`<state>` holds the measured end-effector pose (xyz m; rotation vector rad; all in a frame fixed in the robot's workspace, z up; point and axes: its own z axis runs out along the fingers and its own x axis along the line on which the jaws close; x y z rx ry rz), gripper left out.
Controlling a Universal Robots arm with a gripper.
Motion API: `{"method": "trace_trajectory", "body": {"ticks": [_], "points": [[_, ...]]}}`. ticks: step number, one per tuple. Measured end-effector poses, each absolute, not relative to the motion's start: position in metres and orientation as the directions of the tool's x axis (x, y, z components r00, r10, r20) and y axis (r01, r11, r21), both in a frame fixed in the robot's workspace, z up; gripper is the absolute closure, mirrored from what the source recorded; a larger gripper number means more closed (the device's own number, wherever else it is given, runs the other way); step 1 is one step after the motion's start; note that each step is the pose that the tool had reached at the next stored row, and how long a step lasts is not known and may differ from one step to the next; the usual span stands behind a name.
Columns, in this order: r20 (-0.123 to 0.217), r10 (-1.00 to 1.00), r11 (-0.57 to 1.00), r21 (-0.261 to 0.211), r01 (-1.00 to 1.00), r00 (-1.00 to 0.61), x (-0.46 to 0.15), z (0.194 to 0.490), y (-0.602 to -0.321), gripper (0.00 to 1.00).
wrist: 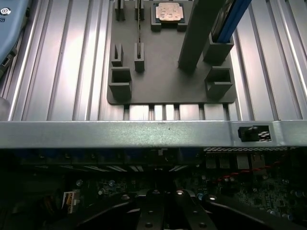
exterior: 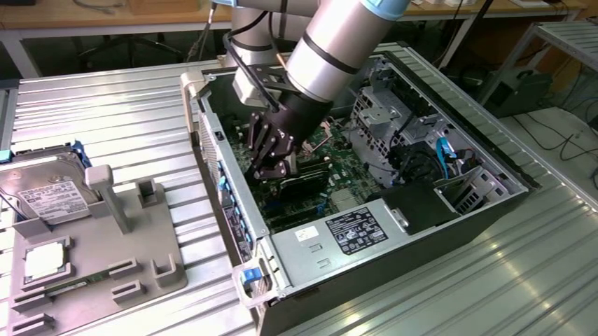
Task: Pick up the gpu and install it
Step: 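Press down on the gpu until it lock into place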
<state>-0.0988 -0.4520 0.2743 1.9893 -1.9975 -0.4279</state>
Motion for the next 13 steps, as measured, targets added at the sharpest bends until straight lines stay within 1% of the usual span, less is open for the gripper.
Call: {"method": "trace_trajectory", "body": {"ticks": [13], "points": [[-0.004, -1.0, 0.003, 0.407, -0.913, -0.005, -0.1001, 0.2674, -0.4507, 0.89]]}}
